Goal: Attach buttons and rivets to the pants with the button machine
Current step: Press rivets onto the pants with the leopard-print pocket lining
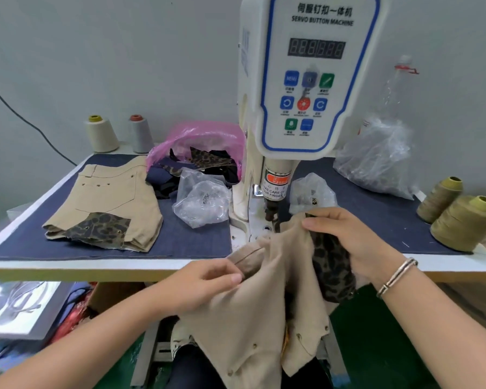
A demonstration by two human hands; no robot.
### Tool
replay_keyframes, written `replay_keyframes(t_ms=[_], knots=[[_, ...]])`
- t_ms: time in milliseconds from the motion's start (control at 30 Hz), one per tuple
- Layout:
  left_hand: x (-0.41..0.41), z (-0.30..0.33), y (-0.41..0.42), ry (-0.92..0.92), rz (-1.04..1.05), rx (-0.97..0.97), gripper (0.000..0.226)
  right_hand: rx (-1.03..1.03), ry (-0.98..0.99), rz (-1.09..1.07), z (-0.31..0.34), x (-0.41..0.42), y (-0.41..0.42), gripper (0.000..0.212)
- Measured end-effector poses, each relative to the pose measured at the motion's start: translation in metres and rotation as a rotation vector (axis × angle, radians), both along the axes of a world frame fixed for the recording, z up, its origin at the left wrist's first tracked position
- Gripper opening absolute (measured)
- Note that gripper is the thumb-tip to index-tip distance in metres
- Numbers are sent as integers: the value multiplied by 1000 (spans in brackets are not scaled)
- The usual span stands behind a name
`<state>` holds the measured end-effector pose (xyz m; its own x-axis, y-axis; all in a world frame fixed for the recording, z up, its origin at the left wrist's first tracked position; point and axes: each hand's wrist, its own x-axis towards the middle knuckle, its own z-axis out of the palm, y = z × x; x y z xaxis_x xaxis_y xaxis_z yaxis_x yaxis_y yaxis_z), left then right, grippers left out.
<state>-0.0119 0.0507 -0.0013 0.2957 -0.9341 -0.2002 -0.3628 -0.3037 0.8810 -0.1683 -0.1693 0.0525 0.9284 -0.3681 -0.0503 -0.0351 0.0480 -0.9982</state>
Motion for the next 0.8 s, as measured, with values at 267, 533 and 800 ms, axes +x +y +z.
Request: replay_keyframes(t_ms=[267,533,800], knots=[[30,4,14,51,38,-92,24,-100,127,-103,0,-20,-32,19],[59,-23,-38,-385,466,-306,20,-655,453,-341,-24,17,-63,19],[65,-48,-50,-663,300,-95,16,-1278,924,-284,-14,74,-80,28]])
